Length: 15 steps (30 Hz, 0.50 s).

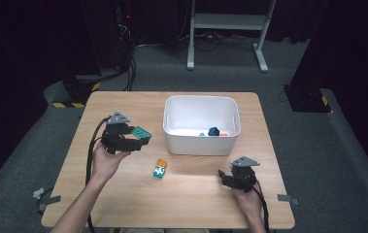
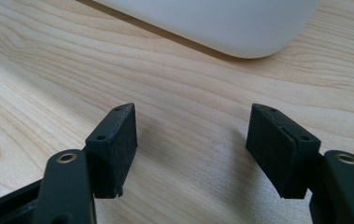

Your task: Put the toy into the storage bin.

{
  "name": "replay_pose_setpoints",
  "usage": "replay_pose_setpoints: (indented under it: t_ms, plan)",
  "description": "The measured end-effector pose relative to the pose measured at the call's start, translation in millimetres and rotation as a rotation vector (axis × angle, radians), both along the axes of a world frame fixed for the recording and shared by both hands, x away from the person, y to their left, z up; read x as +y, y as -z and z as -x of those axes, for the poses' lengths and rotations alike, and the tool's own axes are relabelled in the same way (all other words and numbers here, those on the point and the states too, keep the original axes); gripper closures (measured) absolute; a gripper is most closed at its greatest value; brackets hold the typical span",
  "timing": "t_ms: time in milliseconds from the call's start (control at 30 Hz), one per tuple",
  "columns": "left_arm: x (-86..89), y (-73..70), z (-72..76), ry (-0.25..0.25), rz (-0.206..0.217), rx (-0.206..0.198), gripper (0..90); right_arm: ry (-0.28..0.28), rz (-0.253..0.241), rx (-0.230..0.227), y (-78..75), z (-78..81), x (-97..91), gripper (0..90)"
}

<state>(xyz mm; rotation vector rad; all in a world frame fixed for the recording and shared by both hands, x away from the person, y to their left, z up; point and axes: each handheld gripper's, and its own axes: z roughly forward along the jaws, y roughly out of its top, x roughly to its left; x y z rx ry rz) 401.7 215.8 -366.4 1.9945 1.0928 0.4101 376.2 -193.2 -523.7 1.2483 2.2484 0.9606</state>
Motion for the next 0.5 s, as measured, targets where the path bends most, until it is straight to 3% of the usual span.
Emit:
replay_pose_setpoints:
  t_ms: [500]
  plan:
    - [-11.4, -15.4, -20.3, 0.012, 0.009, -0.01, 27.2, 0.0, 0.0, 0.001, 0.0, 0.0, 0.0, 33.4]
